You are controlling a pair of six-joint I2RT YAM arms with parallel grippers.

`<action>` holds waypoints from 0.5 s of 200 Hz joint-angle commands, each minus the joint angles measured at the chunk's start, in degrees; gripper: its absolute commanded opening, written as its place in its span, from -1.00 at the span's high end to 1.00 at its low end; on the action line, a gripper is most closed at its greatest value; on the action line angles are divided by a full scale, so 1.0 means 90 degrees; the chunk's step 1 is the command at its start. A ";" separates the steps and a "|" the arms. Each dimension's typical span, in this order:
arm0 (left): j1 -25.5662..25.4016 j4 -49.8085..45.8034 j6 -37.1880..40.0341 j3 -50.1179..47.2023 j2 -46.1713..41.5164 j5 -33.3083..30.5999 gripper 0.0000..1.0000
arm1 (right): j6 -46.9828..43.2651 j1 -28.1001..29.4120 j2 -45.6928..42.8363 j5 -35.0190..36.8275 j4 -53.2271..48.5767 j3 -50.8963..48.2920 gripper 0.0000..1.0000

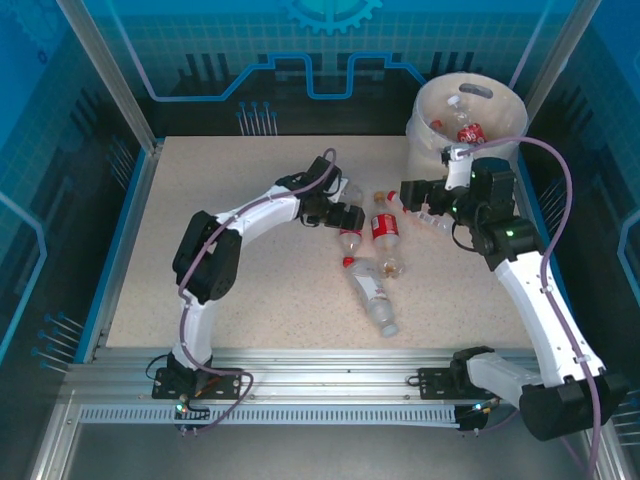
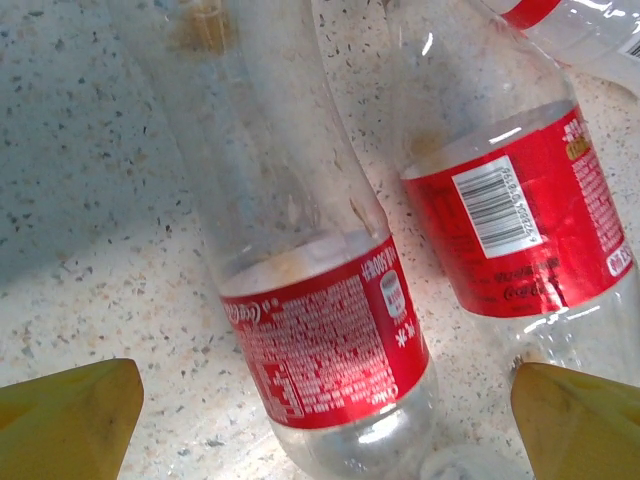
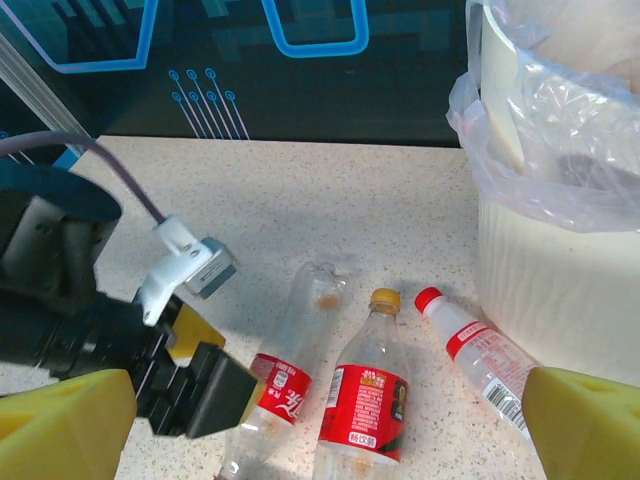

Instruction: Put the plastic bottles in the bin

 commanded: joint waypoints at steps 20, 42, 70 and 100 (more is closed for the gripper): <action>-0.0016 -0.0979 0.0399 0.0607 0.0558 0.0249 -0.86 | 0.0059 0.0073 -0.0212 0.0135 -0.0042 -0.0050 -0.99; -0.0027 -0.0968 0.0391 0.0580 0.0696 0.0246 -0.83 | 0.0039 0.0076 -0.0192 0.0172 -0.0024 -0.0038 -0.99; -0.0022 -0.0883 0.0392 0.0496 0.0812 0.0257 -0.83 | 0.0018 0.0078 -0.0134 0.0231 0.0013 -0.0079 -0.99; -0.0022 -0.0829 0.0342 0.0579 0.0977 0.0195 -0.76 | 0.0033 0.0075 -0.0078 0.0262 0.0095 -0.0194 -0.99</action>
